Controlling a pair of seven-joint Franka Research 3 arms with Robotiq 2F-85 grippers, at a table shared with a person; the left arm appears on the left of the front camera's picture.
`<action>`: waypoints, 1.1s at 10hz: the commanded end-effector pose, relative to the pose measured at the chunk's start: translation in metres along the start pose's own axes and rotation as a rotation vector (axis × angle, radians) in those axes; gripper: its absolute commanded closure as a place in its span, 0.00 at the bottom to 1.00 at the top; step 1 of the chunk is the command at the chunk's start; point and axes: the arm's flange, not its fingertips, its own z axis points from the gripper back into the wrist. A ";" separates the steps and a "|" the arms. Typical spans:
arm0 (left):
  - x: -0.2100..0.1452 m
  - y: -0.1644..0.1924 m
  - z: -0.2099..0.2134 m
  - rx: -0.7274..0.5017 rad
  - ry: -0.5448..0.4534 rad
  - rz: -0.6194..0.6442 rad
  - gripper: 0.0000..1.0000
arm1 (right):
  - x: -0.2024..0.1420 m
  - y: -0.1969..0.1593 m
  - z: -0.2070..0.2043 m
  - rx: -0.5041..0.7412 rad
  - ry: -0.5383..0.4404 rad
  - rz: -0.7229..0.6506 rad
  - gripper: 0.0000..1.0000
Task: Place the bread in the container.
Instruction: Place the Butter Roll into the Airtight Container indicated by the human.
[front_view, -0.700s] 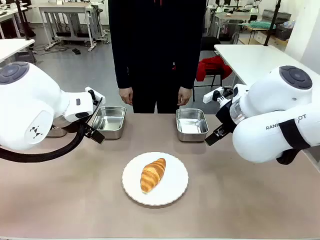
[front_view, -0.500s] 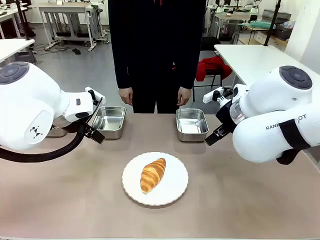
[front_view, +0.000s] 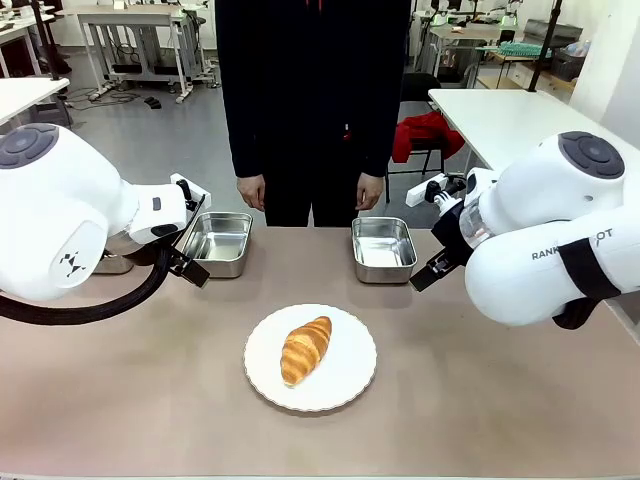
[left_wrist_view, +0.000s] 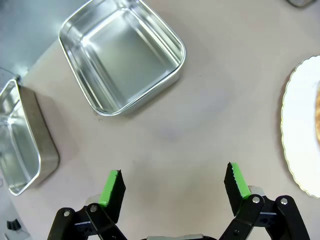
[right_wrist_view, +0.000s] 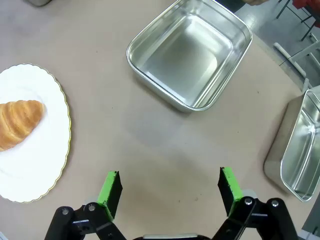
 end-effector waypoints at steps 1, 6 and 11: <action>0.000 0.000 0.000 0.000 0.000 0.000 0.00 | 0.000 0.000 0.000 0.000 0.000 -0.001 0.00; 0.063 0.110 0.076 -0.181 -0.118 -0.057 0.00 | 0.081 -0.126 0.070 -0.016 -0.084 -0.047 0.00; 0.007 0.275 0.150 -0.437 -0.146 -0.286 0.00 | -0.010 -0.254 0.112 0.146 -0.276 0.093 0.00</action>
